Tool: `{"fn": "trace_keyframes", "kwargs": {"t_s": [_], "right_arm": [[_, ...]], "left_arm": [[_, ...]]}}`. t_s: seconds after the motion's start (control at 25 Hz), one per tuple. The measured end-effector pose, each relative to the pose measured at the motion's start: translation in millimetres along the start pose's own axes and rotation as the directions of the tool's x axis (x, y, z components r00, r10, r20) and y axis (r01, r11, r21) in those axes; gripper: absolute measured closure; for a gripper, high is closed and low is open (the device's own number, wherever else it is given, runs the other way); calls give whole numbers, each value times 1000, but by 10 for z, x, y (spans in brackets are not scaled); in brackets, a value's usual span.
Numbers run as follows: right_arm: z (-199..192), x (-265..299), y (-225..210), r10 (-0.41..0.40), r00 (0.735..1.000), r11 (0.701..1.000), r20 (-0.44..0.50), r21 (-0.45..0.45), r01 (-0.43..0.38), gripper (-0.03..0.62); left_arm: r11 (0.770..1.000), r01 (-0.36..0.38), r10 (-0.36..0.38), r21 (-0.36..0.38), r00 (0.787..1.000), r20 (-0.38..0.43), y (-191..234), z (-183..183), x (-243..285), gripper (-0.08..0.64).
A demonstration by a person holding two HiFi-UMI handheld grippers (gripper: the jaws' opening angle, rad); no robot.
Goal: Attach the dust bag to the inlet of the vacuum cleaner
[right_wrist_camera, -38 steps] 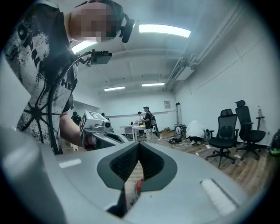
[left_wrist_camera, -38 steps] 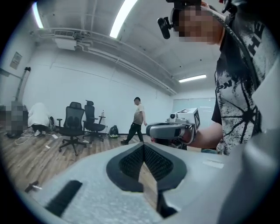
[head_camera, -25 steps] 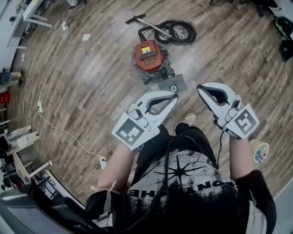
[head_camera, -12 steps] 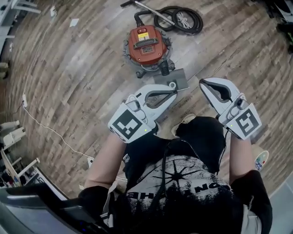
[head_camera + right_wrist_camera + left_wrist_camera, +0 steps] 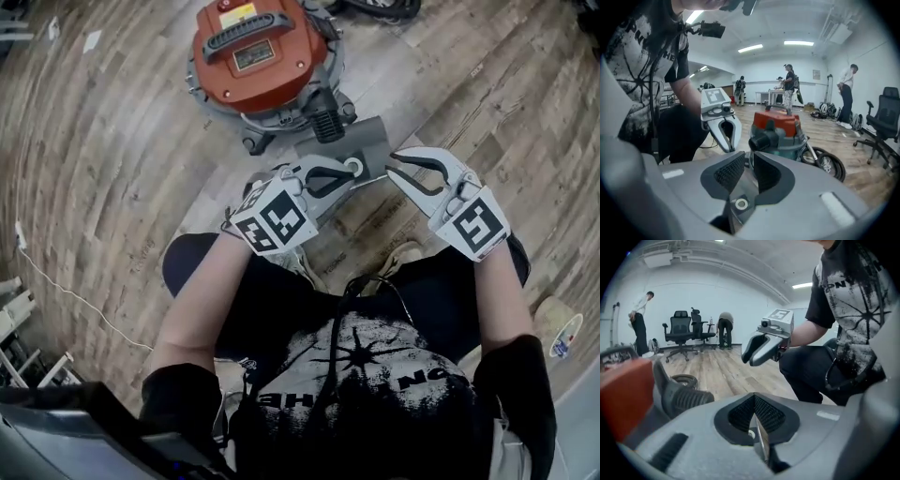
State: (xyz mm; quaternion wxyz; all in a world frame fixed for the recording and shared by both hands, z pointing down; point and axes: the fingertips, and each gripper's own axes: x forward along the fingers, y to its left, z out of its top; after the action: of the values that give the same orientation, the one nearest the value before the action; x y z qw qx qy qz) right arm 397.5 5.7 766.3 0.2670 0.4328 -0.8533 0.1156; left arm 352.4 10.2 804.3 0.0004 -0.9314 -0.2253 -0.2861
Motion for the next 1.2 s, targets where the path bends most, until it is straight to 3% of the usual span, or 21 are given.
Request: {"fn": "trace_keyframes", "kwargs": {"t_s": [0.12,0.2,0.32,0.48,0.6,0.8,0.88,1.16,1.2], "right_arm": [[-491,461,42,86,992,995,-91,48,-82,489],[-909,729,155,162,966,987,-203,57,-153,456],[-1605,1045,374,247,882,965,-402,15,-263,403],[-2470,1327,466,227,766,943,-601,-61,-327,362],[-2992,1442,451,201,689,936,-696,-70,-344,347],[-3506,1603,396,175,594,922,-785,-81,-380,342],[-3641,1643,411,168,572,921,-803,-80,-382,342],[-3741,1772,431,145,578,908,-803,-124,-400,414],[-3725,1784,432,142,582,905,-801,-133,-404,478]], "left_arm": [[998,-10,10,-68,1000,-7,201,-199,152,560],[996,-18,17,-87,1000,-16,247,-239,182,560],[993,-40,40,-112,999,-2,220,-236,156,560],[982,-81,83,-172,997,4,264,-278,144,560],[970,-119,115,-214,993,-28,289,-362,161,560],[946,-163,163,-281,986,-25,267,-324,58,560],[939,-175,183,-298,983,1,246,-243,17,560],[924,-224,217,-310,974,-58,113,-452,16,560],[925,-225,216,-305,974,-65,96,-466,18,560]]}}
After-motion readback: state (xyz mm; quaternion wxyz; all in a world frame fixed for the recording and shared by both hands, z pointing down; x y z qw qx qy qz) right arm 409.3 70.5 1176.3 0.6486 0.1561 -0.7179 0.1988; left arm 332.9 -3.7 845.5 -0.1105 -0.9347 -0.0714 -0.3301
